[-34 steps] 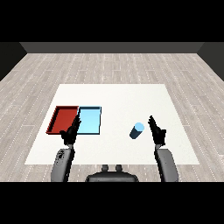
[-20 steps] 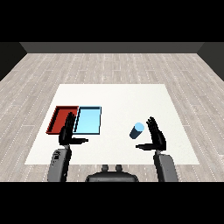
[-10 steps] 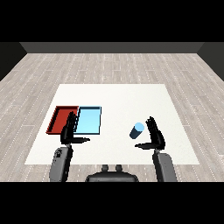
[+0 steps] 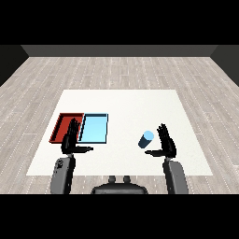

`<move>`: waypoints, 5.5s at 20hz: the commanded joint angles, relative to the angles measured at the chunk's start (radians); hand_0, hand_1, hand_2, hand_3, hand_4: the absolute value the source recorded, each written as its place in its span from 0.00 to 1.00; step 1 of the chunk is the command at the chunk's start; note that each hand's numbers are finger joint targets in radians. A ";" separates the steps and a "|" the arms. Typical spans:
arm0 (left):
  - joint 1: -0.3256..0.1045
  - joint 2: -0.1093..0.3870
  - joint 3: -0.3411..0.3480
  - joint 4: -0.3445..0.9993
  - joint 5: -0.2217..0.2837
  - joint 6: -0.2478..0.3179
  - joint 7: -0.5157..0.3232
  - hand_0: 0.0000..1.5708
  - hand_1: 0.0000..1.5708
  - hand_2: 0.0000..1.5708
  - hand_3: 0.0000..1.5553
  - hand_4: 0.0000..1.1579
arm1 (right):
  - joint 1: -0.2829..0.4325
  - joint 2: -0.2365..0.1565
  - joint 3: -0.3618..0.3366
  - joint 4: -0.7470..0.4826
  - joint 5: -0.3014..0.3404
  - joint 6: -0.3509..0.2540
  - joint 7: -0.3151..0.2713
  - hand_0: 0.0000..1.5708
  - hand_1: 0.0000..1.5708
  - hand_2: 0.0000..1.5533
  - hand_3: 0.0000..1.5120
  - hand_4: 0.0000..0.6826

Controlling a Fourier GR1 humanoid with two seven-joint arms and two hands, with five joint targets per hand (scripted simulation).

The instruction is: Pick the blue can and put it in the blue box

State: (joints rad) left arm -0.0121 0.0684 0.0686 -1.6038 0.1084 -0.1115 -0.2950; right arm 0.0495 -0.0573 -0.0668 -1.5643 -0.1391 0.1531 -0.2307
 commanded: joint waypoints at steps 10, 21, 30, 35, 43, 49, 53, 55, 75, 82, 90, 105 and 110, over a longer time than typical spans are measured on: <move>-0.023 0.005 0.025 0.014 0.027 -0.009 0.012 0.00 0.00 0.00 0.00 0.00 | -0.207 -0.025 -0.073 0.383 -0.016 0.015 -0.095 0.00 0.00 0.00 0.00 0.00; -0.036 0.016 0.050 0.083 0.037 -0.031 -0.035 0.00 0.00 0.00 0.00 0.00 | -0.260 0.049 -0.043 0.458 -0.034 -0.056 -0.067 0.00 0.00 0.00 0.00 0.00; -0.003 0.011 0.026 -0.068 0.058 -0.022 0.087 0.00 0.00 0.00 0.00 0.00 | -0.377 0.039 -0.046 0.696 -0.035 -0.047 -0.218 0.00 0.00 0.00 0.00 0.00; -0.003 0.053 0.070 -0.016 0.073 -0.059 0.048 0.00 0.00 0.00 0.00 0.00 | -0.344 0.035 -0.038 0.577 0.008 -0.229 -0.134 0.96 0.96 0.97 0.96 0.88; -0.058 -0.030 -0.004 0.034 -0.007 0.021 0.017 0.00 0.00 0.00 0.00 0.00 | -0.248 0.035 0.066 0.383 0.046 -0.268 -0.014 0.96 0.96 0.95 0.96 0.87; -0.038 0.013 0.018 0.012 0.024 -0.023 0.056 0.00 0.00 0.00 0.00 0.00 | -0.310 0.057 0.186 0.322 0.056 -0.348 -0.016 0.93 0.93 0.95 0.96 0.92; 0.006 -0.050 -0.075 -0.008 -0.064 0.024 0.031 0.00 0.00 0.00 0.00 0.00 | -0.292 0.057 0.227 0.193 0.065 -0.332 0.001 0.94 0.94 0.95 0.96 0.92; 0.042 -0.032 -0.073 -0.104 0.004 -0.031 0.079 0.00 0.00 0.00 0.00 0.00 | -0.326 0.056 0.196 0.145 0.101 -0.320 0.077 0.91 0.91 0.94 0.95 0.93; -0.058 -0.068 -0.333 0.020 0.079 0.121 0.190 0.00 0.00 0.00 0.00 0.00 | -0.510 0.057 0.207 0.202 0.071 -0.317 0.120 0.92 0.92 0.94 0.95 0.91; -0.225 -0.068 -0.339 0.253 0.087 0.190 0.141 0.00 0.00 0.00 0.00 0.00 | -0.433 0.057 0.354 0.235 0.050 -0.415 0.005 0.92 0.92 0.94 0.95 0.90; -0.297 -0.068 -0.473 0.338 0.117 0.317 0.112 0.00 0.00 0.00 0.00 0.00 | -0.562 0.057 0.321 0.265 0.047 -0.379 0.077 0.91 0.91 0.94 0.94 0.92; -0.340 -0.068 -0.500 0.470 0.199 0.308 0.002 0.00 0.00 0.00 0.00 0.00 | -0.479 0.057 0.427 0.146 0.079 -0.423 0.076 0.91 0.91 0.94 0.94 0.92; -0.304 -0.064 -0.517 0.294 0.156 0.340 0.156 0.00 0.00 0.00 0.00 0.00 | -0.535 0.057 0.475 0.258 0.019 -0.434 0.005 0.91 0.91 0.95 0.94 0.90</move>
State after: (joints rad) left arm -0.3637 0.0010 -0.4316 -1.1834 0.2960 0.2151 -0.2325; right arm -0.4645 -0.0003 0.3609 -1.3390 -0.0937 -0.2554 -0.1947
